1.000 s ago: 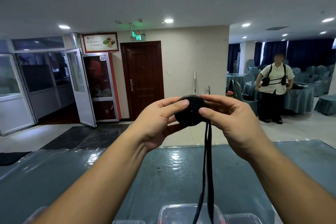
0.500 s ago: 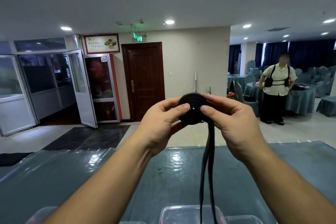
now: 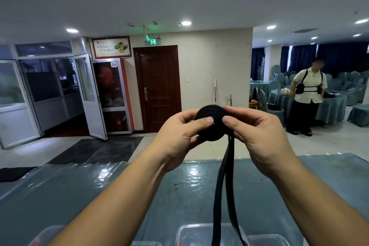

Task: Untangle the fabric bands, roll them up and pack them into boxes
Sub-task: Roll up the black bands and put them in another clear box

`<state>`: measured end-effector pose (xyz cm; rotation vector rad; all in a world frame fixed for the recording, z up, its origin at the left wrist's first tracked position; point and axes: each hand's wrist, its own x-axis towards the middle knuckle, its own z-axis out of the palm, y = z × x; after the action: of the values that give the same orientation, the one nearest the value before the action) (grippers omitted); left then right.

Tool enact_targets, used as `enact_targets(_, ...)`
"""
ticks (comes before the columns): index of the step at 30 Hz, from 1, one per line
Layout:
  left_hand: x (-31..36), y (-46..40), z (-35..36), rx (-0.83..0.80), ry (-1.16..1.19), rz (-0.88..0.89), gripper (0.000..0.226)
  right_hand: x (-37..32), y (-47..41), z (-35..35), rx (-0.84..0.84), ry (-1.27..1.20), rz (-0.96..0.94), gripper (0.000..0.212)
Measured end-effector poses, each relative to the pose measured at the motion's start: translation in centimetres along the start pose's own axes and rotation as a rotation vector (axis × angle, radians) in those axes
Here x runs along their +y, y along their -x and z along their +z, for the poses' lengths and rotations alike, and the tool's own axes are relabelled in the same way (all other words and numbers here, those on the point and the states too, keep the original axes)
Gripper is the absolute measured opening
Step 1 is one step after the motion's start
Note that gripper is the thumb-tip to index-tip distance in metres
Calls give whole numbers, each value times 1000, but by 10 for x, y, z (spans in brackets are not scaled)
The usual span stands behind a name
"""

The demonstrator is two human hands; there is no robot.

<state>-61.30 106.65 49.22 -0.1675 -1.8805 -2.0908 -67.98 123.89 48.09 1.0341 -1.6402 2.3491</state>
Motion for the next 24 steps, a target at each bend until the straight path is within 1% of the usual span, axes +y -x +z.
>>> enact_targets(3,9,0,-7,-62,-141,-7,28,-2,-2,-4,-100,124,4,26)
enact_targets(4,12,0,-8,-71,-163,-8,27,-3,-2,-4,-108,135,1,26)
enact_targets(6,14,0,-8,-60,-143,1,26,-3,-2,-3,-75,103,-19,25)
enact_targets(9,8,0,-2,4,-51,15,25,-1,1,0,-22,35,-39,27)
enact_targets(11,4,0,0,36,-30,21,25,0,2,0,-11,36,-37,27)
enact_targets(13,5,1,-2,26,-74,15,25,-1,2,-3,-49,50,-14,26)
enact_targets(17,16,2,-8,-46,-209,-22,26,-6,-2,-8,-150,154,12,28)
enact_targets(21,11,2,-5,-5,-121,-22,25,-4,1,-6,-95,82,-4,30)
enact_targets(24,6,3,-3,10,-66,-43,26,-3,1,-6,-71,77,-19,30)
